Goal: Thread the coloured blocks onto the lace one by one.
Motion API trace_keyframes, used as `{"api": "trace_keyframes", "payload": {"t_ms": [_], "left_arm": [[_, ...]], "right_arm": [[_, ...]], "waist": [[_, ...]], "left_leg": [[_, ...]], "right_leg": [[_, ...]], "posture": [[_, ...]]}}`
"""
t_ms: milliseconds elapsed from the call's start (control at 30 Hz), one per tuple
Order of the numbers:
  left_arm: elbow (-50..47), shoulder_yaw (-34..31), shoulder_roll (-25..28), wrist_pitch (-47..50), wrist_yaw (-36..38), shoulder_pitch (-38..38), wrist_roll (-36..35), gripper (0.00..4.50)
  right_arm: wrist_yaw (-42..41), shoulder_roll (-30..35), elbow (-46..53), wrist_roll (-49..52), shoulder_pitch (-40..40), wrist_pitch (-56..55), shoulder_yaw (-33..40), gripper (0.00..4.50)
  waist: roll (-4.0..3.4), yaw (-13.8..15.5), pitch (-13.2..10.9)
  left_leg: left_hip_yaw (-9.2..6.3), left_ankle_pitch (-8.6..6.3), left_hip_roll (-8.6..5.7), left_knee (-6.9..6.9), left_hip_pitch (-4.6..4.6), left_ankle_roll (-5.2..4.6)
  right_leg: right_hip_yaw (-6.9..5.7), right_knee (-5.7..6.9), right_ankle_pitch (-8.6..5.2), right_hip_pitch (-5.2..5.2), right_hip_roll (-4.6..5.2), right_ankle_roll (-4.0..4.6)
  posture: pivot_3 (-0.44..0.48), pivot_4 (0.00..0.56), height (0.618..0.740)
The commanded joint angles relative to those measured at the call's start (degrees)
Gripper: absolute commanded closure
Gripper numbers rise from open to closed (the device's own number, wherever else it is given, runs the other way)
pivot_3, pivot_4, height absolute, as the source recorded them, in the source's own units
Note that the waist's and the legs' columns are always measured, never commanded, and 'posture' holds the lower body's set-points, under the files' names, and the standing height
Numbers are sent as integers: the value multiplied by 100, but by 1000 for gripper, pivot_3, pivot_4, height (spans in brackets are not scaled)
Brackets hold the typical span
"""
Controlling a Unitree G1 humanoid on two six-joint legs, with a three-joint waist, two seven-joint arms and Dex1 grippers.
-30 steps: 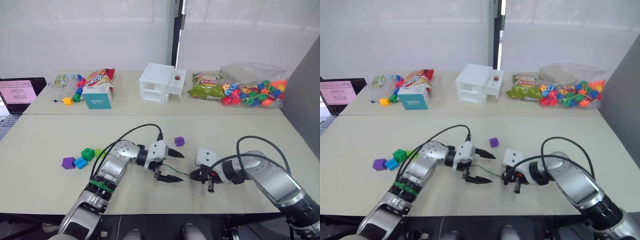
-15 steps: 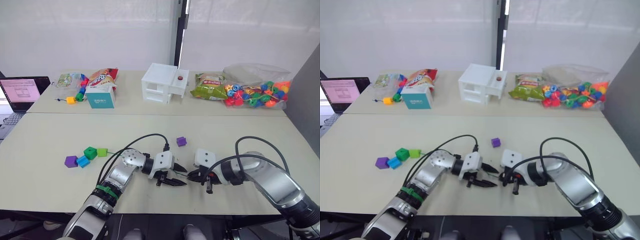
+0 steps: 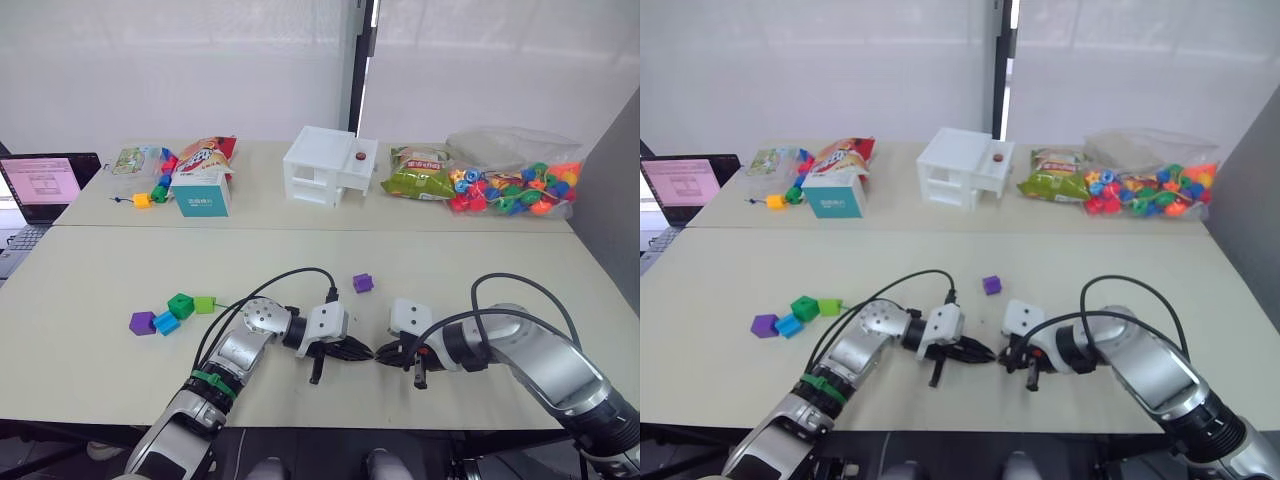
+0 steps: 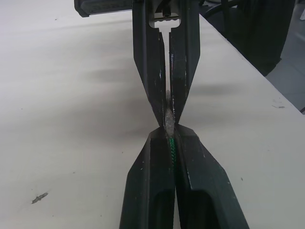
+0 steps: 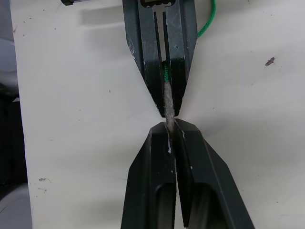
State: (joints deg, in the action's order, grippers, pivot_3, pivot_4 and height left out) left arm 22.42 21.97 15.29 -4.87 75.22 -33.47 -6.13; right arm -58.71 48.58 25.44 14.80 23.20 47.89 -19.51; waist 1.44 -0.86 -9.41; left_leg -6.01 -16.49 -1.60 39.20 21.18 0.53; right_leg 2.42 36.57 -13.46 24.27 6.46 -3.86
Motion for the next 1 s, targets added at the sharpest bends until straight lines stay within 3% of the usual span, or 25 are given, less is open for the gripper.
{"api": "trace_keyframes", "payload": {"t_ms": [33,333,467,500,700,833,1000], "left_arm": [[-133,-94,-31,-2,40,-42,-166,4479],[-155,-103,-45,67,63,-49,-223,4479],[-153,-108,-48,41,62,-53,-208,4479],[-150,-109,-46,34,63,-53,-204,4500],[-186,-173,35,32,60,21,-210,4500],[-254,-228,109,72,11,101,-222,4500],[-580,-366,260,285,-183,338,-265,4500]], "right_arm": [[-6,56,150,61,-10,25,71,4500],[-10,62,191,46,-3,51,41,4500],[-48,-61,367,639,-56,628,488,4500],[-116,-98,454,1014,-70,901,798,3804],[-19,56,290,1729,-182,1039,2181,1760],[467,-291,141,1664,-123,805,2415,385],[1806,-1557,-493,925,-44,-69,2076,385]], "waist": [[0,0,0],[0,0,0],[0,2,0],[0,6,0],[0,21,0],[0,0,0],[-1,-15,1]], "left_leg": [[0,0,0,0,0,0],[0,0,0,0,0,0],[0,0,0,0,0,0],[-1,0,0,0,0,0],[-1,0,-2,1,-1,-1],[0,-1,-1,0,-3,-2],[1,1,0,-1,-5,1]], "right_leg": [[0,0,0,0,0,0],[0,0,0,0,0,0],[0,0,0,0,0,0],[0,-1,0,0,0,0],[0,-2,0,-5,2,0],[0,1,0,-3,1,0],[3,11,0,1,0,1]], "posture": [[0,150,740],[0,150,740],[0,150,740],[0,150,740],[0,150,740],[0,150,740],[0,150,740]]}}
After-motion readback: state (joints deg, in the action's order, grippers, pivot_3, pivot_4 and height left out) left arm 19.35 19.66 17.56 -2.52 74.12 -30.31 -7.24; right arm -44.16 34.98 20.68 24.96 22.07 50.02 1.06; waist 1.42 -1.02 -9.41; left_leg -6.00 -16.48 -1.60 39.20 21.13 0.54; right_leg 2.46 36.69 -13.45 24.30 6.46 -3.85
